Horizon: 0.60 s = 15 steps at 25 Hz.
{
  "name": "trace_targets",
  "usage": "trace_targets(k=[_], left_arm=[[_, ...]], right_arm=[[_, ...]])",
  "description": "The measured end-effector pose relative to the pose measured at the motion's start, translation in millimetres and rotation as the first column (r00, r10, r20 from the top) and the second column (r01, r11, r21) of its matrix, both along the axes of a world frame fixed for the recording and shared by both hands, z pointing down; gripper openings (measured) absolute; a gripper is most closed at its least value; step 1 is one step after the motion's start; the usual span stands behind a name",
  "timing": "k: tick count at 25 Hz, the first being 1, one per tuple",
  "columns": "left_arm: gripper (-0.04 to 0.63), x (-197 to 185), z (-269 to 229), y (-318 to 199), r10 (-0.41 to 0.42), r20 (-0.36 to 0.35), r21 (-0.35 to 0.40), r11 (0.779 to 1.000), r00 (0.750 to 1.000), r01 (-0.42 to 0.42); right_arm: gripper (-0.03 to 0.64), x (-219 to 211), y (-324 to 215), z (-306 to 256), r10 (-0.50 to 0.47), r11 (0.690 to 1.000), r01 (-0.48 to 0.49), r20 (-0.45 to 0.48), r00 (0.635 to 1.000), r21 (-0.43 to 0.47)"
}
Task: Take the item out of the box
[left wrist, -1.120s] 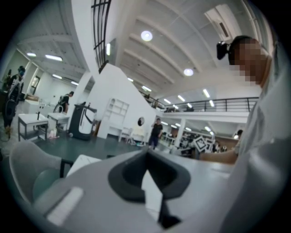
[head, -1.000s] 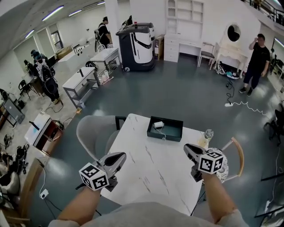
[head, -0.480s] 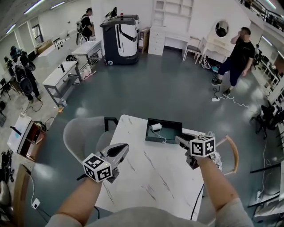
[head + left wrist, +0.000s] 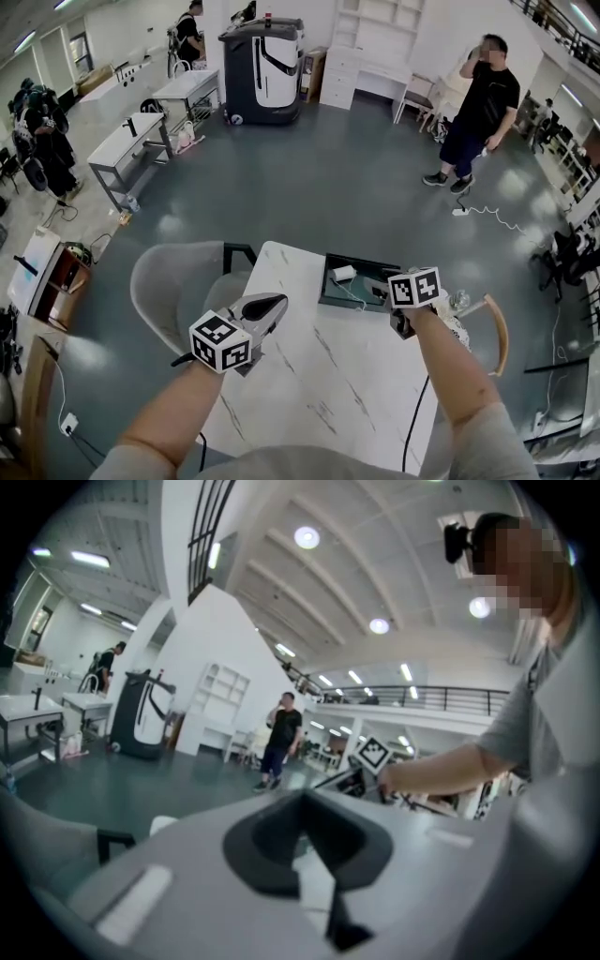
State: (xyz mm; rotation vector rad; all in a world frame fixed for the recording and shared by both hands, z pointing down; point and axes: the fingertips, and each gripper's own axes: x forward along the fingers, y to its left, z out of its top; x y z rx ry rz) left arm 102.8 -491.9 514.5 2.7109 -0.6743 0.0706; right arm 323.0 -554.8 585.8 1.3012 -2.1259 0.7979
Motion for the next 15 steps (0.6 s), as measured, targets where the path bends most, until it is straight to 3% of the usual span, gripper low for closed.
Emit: trace_targets(k=[15], left_arm=[[0.003,15,34,-35,0.043,0.019,-0.007,0.999,0.999,-0.043]], right_arm=[[0.259,-22,-53,78,-0.025,0.987,0.011,-0.087,0.996,-0.162]])
